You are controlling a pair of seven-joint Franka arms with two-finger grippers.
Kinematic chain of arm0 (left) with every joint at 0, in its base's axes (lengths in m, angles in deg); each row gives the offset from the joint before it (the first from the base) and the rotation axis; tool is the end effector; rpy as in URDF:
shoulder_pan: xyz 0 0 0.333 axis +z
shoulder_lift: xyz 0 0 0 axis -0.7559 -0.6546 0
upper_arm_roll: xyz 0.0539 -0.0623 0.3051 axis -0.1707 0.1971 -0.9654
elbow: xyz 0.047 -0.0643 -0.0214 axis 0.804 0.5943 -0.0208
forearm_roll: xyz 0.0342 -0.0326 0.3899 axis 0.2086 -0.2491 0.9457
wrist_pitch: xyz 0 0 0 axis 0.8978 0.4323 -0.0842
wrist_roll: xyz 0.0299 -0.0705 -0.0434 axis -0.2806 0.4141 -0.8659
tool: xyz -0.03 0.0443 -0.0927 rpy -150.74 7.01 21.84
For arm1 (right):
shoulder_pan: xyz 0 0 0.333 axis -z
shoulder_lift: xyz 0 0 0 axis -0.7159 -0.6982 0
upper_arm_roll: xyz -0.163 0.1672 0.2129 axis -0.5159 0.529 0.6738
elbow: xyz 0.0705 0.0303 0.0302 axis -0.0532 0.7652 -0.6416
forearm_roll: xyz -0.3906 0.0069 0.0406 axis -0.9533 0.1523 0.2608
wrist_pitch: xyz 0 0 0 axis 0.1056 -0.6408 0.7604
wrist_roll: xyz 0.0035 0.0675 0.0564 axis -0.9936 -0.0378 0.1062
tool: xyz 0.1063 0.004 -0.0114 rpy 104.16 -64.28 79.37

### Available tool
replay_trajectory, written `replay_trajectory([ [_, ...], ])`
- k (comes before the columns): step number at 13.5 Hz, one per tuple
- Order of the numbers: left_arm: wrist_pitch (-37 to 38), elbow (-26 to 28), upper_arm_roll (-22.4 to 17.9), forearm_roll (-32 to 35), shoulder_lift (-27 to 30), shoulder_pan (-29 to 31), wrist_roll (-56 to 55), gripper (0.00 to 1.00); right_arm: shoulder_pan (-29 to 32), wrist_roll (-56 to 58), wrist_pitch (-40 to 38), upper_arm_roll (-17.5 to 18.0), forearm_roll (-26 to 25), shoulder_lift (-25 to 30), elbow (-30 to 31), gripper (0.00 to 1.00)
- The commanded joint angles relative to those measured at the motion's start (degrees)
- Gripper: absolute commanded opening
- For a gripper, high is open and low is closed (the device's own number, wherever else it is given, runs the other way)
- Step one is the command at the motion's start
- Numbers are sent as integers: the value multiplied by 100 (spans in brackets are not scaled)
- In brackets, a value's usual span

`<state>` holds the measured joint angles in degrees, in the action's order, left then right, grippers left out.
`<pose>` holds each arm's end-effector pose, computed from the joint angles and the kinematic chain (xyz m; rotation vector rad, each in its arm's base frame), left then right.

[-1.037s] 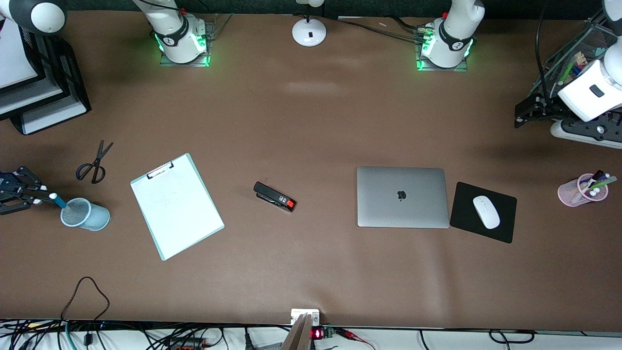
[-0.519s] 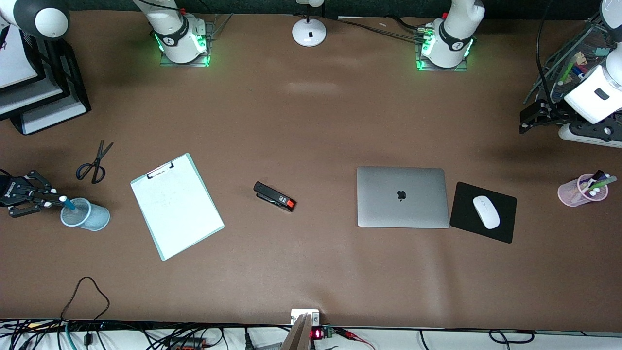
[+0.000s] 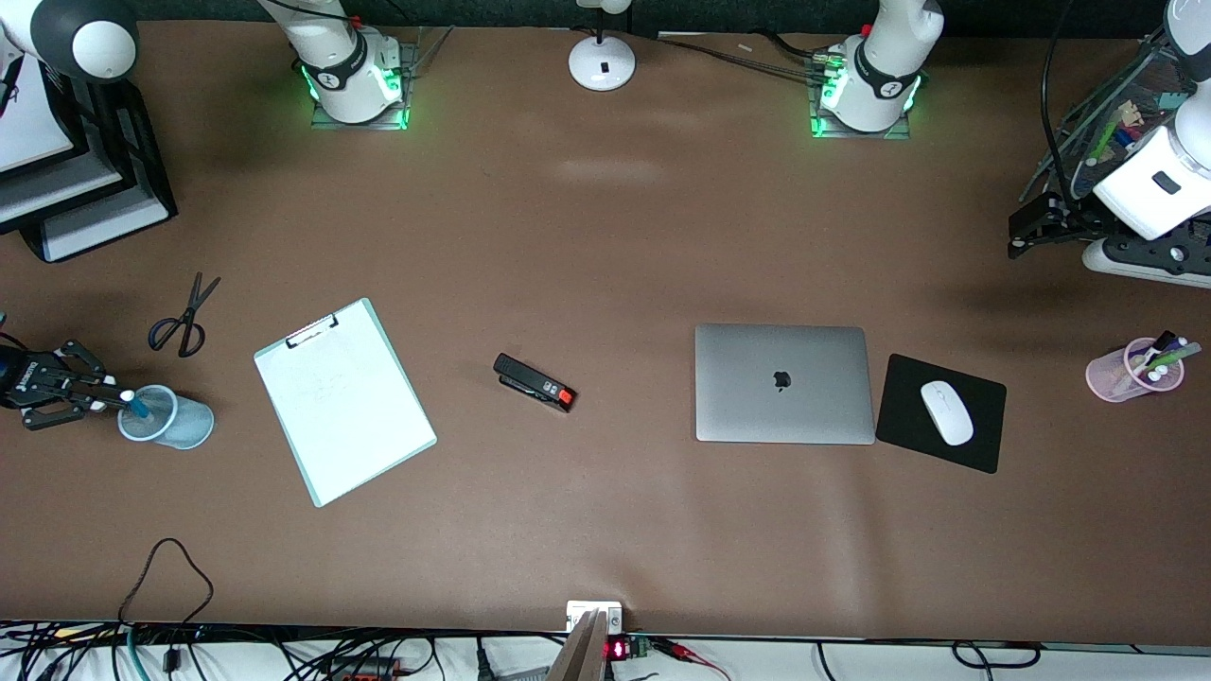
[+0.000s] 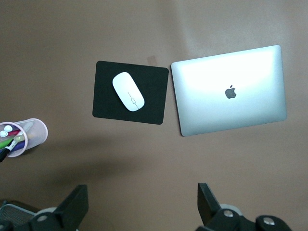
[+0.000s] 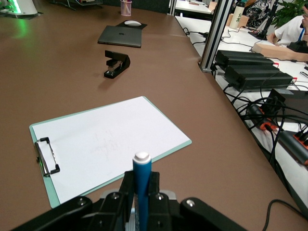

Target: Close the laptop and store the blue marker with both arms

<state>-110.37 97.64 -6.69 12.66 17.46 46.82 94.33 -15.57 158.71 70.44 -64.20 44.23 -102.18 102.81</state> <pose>0.5496 0.0007 0.5654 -3.1106 0.2486 0.0048 0.6625 -0.3150 0.2584 -1.6537 -1.6501 -1.0586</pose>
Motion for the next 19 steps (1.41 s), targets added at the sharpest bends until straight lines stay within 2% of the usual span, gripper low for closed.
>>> replay_trajectory([
  [1,54,54,-9,-44,117,-18,82,100,-9,87,64,43,-85,-196,-182,0],
  [8,194,-60,-9,-53,99,-18,64,100,34,281,186,17,-463,-346,-164,0],
  [11,177,-60,-9,-53,73,-18,30,100,52,290,274,8,-472,-381,-173,0],
  [12,177,-60,-9,-62,73,-18,21,100,52,290,283,8,-472,-399,-173,4],
  [13,177,-60,-9,-71,73,-18,21,100,52,281,318,8,-481,-399,-173,42],
  [14,168,-69,-9,-62,55,-26,29,100,52,246,345,8,-463,-399,-164,99],
  [17,168,-130,35,-53,38,-79,38,100,61,141,257,8,-489,-312,-147,100],
  [19,177,-183,35,-62,20,-88,29,100,61,-410,118,16,-655,-102,-138,100],
])
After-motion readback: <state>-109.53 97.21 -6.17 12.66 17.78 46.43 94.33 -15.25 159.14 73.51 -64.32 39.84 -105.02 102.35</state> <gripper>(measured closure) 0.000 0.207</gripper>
